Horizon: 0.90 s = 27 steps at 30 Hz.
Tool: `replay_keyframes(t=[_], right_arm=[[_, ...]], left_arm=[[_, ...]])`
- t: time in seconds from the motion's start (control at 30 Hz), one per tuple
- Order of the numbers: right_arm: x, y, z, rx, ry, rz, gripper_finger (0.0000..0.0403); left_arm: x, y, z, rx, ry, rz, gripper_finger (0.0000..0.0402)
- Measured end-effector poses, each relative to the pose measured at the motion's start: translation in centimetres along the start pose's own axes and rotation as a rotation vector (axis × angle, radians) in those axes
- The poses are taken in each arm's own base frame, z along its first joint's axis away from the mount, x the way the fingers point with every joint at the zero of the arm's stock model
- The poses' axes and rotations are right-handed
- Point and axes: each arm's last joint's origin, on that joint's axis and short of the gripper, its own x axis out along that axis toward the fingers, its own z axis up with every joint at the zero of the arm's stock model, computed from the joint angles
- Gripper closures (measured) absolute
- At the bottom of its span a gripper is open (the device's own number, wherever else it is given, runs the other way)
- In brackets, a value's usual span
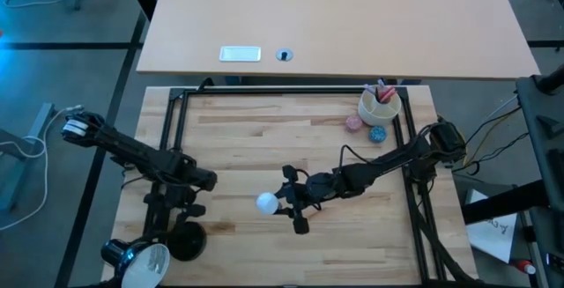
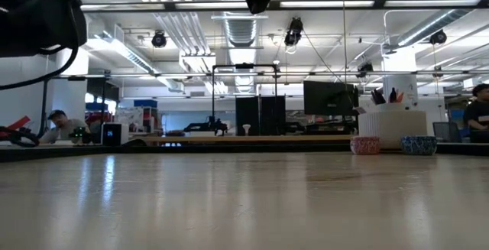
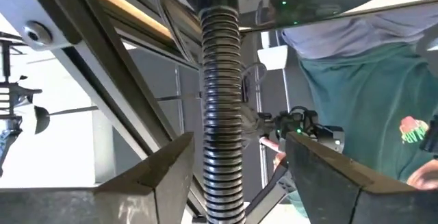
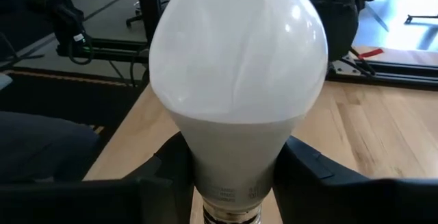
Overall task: Screw lightbulb
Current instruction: Insert the lightbulb into the lamp
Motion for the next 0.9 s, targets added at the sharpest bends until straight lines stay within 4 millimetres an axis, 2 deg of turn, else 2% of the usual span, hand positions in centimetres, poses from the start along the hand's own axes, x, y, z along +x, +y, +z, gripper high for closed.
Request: replay_keyframes(t=[0.17, 0.37, 0.6, 0.73, 0.9], right_arm=[[0.0, 0.5, 0.0, 0.000, 0.000, 0.009, 0.0265], [-0.1, 0.9, -0.1, 0.001, 0.002, 0.020, 0.0267], [-0.1, 1.2, -0.1, 0.010, 0.002, 0.022, 0.0263], [-0.1, 1.2, -0.2, 0.016, 0.008, 0.010, 0.0267], [-0.3, 1.1, -0.5, 0.010, 0.052, -0.002, 0.0267]], left_arm=[[1.0, -0.7, -0.6, 0.009, 0.008, 0.074, 0.0181], [2.3, -0.6, -0.6, 0.002, 0.012, 0.165, 0.0181], [2.8, -1.6, -0.2, 0.057, 0.019, 0.153, 0.0187], [3.1, -2.4, 0.0, 0.095, 0.029, 0.139, 0.0228], [3.3, -3.1, 0.1, 0.115, 0.043, 0.140, 0.0330]])
